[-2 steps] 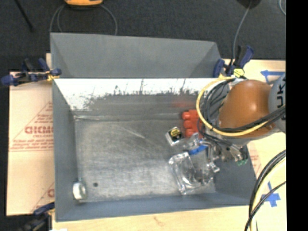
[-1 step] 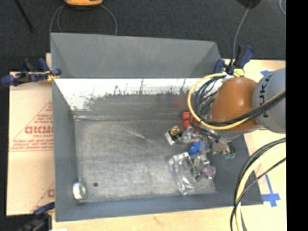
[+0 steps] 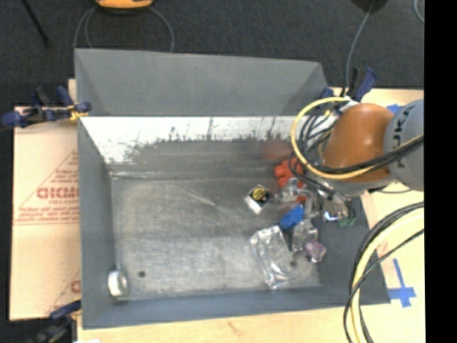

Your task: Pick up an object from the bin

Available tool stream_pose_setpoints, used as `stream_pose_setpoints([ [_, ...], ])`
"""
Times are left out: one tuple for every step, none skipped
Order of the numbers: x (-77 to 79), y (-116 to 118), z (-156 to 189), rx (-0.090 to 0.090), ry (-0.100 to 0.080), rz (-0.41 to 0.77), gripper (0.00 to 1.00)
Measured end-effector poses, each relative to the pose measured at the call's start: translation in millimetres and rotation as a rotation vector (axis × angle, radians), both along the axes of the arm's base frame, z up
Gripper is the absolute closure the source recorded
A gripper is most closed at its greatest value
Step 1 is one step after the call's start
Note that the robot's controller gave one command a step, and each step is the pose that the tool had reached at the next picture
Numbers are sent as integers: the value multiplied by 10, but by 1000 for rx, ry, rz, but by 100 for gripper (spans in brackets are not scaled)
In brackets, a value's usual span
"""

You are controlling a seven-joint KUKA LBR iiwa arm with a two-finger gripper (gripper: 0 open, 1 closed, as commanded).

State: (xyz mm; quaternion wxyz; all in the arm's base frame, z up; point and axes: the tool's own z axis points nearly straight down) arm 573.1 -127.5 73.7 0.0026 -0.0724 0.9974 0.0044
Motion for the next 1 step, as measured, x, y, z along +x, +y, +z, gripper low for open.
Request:
stream_pose_setpoints([
  [30,-33,26,-6,-13,-5,100],
])
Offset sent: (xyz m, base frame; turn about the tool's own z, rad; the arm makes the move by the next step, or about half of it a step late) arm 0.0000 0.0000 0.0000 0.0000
